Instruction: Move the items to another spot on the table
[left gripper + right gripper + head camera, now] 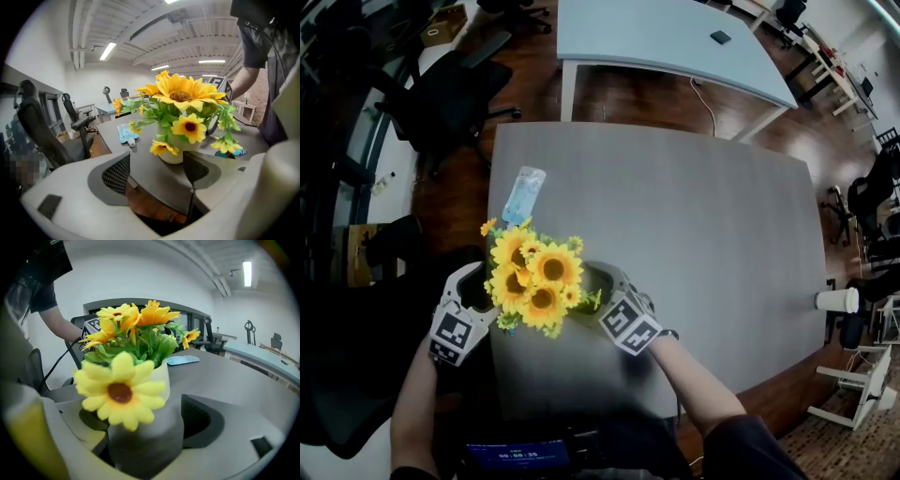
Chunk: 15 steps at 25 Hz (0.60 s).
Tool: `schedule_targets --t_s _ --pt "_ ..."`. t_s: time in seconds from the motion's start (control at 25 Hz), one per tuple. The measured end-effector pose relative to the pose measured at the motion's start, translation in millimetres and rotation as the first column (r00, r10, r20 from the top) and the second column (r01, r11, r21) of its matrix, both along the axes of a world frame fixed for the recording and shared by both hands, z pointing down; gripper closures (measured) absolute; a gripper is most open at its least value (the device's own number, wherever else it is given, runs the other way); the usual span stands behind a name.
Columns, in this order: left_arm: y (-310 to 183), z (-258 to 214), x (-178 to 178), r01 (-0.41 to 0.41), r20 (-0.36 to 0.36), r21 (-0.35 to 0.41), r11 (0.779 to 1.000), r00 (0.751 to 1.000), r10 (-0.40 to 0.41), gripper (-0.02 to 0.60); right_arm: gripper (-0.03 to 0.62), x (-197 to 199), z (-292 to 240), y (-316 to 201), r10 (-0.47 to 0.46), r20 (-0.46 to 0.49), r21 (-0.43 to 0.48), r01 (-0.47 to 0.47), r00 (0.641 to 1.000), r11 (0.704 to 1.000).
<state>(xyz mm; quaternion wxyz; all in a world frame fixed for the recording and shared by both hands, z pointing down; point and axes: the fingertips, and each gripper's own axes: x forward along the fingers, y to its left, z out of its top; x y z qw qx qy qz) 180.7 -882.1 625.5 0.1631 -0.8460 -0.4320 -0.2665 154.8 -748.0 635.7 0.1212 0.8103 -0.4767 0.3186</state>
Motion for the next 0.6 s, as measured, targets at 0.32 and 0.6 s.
schedule_targets --t_s 0.32,0.6 --pt "14.8 1.2 15.3 0.033 -0.005 -0.102 0.994 0.999 -0.034 0.213 0.148 7.3 4.5 -16.3 -0.05 0.013 0.078 0.049 0.999 0.996" --pt "25.1 4.2 6.4 0.005 0.057 -0.114 0.993 0.998 0.001 0.213 0.143 15.4 9.6 -26.9 -0.122 -0.025 0.069 0.123 0.992 0.99"
